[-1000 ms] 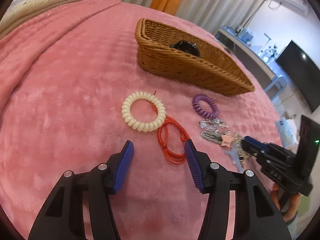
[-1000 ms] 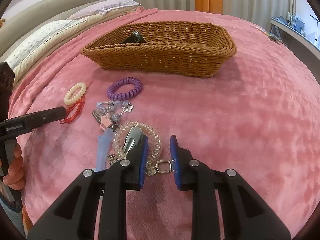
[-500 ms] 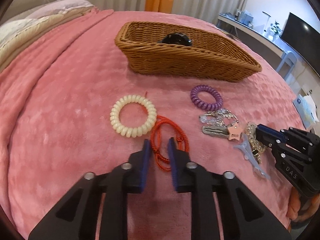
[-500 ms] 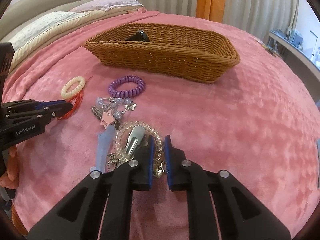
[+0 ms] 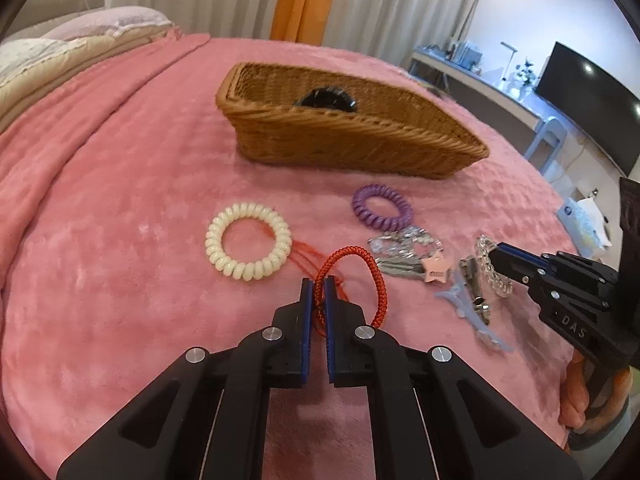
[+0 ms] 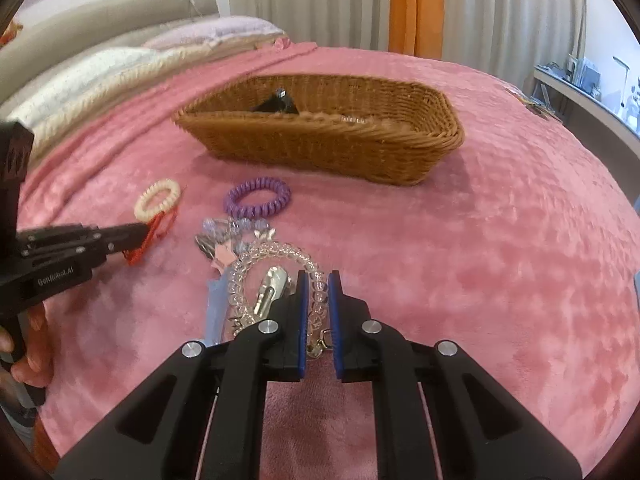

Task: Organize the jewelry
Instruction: 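Carry the red hair tie and bracelet into the basket and release both, then grasp the cream hair tie with the left tool while the right tool grasps the blue hair clip, then drop the cream hair tie and blue clip into the basket, opening both tools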

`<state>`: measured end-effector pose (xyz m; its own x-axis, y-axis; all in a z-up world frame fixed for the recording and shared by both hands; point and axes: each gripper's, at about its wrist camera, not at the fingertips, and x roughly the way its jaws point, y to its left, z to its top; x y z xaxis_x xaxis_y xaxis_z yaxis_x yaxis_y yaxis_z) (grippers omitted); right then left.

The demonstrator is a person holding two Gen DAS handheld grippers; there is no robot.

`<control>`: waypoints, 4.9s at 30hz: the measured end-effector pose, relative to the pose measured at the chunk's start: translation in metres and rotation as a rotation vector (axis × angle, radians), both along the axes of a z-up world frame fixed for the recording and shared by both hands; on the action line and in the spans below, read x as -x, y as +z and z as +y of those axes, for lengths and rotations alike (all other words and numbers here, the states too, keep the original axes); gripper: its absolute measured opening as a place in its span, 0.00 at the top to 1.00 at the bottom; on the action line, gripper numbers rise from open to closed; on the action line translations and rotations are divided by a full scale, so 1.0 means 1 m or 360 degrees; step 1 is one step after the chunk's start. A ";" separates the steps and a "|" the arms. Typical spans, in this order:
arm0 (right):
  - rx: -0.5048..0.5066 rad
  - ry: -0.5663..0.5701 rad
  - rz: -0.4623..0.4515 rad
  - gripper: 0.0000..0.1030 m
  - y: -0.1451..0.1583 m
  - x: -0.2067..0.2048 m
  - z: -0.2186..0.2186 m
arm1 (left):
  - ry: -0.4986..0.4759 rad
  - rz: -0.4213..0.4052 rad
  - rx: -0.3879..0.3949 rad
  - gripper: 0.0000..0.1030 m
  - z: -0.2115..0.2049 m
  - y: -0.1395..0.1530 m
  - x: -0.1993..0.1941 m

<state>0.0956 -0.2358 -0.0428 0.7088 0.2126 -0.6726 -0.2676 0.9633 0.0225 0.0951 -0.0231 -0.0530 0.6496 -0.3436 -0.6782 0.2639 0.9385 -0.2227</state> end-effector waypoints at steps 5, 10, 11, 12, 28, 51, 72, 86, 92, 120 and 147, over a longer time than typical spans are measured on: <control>-0.0160 0.0027 -0.0138 0.92 0.022 0.016 -0.015 | -0.0052 -0.0118 0.0069 0.97 0.001 0.018 0.013; -0.0162 0.0006 -0.0205 0.92 0.043 0.020 -0.018 | -0.0125 -0.0235 0.0191 0.97 0.001 0.048 0.024; -0.0162 0.0008 -0.0224 0.92 0.049 0.021 -0.019 | -0.0140 -0.0269 0.0206 0.97 0.001 0.057 0.025; -0.0154 0.0005 -0.0248 0.92 0.056 0.021 -0.019 | -0.0151 -0.0308 0.0214 0.97 0.000 0.067 0.026; -0.0123 -0.0077 -0.0368 0.92 0.118 -0.089 -0.014 | -0.0056 -0.0576 0.0085 0.97 -0.030 0.147 -0.066; 0.0028 -0.0152 0.0071 0.91 0.038 -0.201 0.006 | 0.0068 -0.0246 -0.0238 0.81 -0.046 0.061 -0.174; -0.0111 -0.0059 -0.0158 0.60 0.098 -0.072 0.002 | 0.0021 -0.0559 0.0140 0.55 -0.003 0.141 -0.038; -0.0111 0.0010 -0.0007 0.60 0.040 0.021 0.034 | 0.0079 -0.0407 0.0144 0.55 0.044 0.103 0.016; -0.0019 0.0024 -0.0010 0.65 0.013 0.037 0.051 | 0.0128 -0.0227 0.0153 0.55 0.061 0.062 -0.008; 0.0127 0.0035 0.0103 0.90 -0.017 0.024 0.068 | 0.0124 0.0177 -0.0080 0.73 0.038 -0.004 -0.064; -0.0054 -0.0010 -0.0182 0.91 0.055 0.037 0.040 | 0.0054 -0.0248 0.0057 0.92 0.010 0.073 0.011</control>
